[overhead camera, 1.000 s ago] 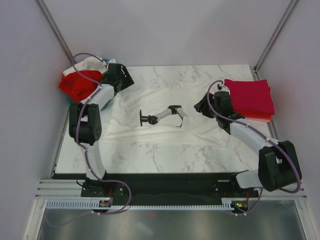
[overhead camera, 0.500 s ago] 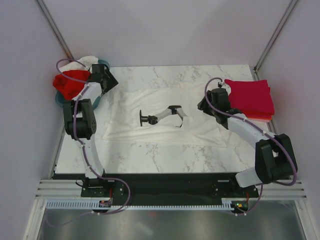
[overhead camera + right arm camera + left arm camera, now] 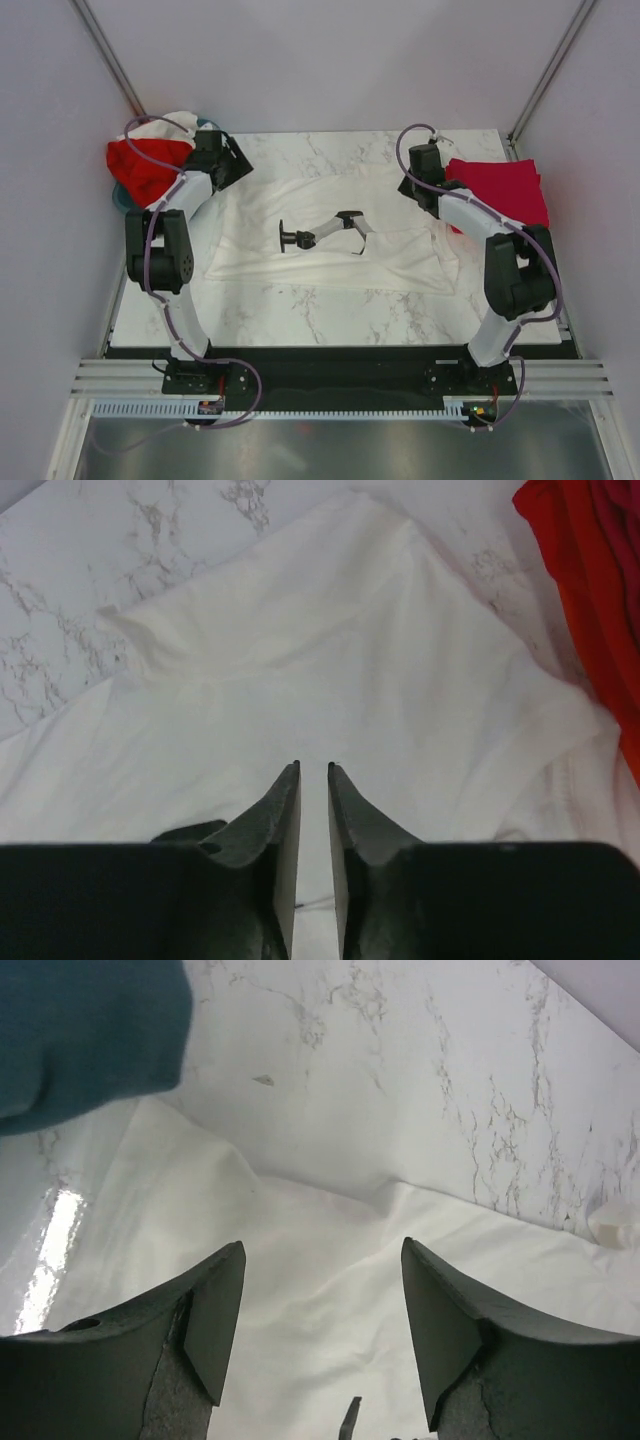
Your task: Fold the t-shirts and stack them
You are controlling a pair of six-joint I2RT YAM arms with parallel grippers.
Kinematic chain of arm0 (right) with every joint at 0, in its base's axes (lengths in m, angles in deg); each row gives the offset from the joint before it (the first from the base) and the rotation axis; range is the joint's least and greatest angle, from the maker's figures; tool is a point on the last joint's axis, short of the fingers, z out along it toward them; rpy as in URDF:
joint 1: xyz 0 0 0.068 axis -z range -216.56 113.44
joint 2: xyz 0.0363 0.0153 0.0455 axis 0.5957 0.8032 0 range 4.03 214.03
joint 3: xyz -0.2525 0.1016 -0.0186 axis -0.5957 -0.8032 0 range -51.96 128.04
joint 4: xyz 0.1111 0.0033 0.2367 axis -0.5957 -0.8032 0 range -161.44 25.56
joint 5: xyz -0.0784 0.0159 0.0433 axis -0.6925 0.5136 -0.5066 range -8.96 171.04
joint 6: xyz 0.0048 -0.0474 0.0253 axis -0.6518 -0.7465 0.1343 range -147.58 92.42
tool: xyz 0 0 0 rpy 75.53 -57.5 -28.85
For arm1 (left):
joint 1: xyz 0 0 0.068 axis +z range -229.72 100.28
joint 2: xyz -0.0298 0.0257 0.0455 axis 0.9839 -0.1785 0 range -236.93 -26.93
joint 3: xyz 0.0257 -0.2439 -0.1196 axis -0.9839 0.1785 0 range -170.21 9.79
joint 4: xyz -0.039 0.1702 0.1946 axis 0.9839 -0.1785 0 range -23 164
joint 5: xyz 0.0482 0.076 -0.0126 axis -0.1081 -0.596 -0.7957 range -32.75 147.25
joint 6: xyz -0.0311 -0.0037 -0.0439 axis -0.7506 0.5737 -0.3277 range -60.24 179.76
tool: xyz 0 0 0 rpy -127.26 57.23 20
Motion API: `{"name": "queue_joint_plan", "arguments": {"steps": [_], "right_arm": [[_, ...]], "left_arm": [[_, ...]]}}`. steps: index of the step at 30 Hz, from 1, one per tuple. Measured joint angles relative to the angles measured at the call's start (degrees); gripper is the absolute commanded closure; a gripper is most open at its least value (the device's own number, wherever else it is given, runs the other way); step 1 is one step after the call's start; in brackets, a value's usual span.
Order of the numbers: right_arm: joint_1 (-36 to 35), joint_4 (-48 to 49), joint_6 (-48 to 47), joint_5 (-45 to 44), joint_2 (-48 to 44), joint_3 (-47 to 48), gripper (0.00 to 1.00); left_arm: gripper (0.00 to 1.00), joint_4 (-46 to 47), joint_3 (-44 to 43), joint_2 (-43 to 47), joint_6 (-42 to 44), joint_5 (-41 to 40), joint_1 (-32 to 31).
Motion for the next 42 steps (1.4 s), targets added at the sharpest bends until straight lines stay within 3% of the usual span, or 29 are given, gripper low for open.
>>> {"name": "queue_joint_plan", "arguments": {"steps": [1,5,12,24,30,42], "right_arm": [[0.3,-0.7,-0.2,-0.3,1.8,2.2,0.88],[1.4,-2.4,-1.2,-1.5,9.7,10.5,1.0],[2.7,-5.7,-2.1,-1.9,20.3,20.8,1.0],[5.0,-9.2,-2.6,-2.2,32.3,32.0,1.0],[6.9,-10.1,-2.4,-2.0,36.4,37.3,1.0],[10.1,-10.3,-1.7,1.6,40.0,43.1,1.0]], "left_arm": [[0.31,0.2,0.0,0.1,0.0,0.0,-0.5],[0.33,0.5,0.4,0.1,0.0,0.0,-1.9],[0.35,0.9,0.3,-1.3,0.0,-0.5,-2.1],[0.39,0.6,-5.7,-12.1,0.0,-2.2,-2.0],[0.33,-3.1,-12.2,-15.9,-1.0,-6.2,-1.8],[0.32,-8.9,-25.2,-23.8,-5.6,-7.8,0.0]]}}
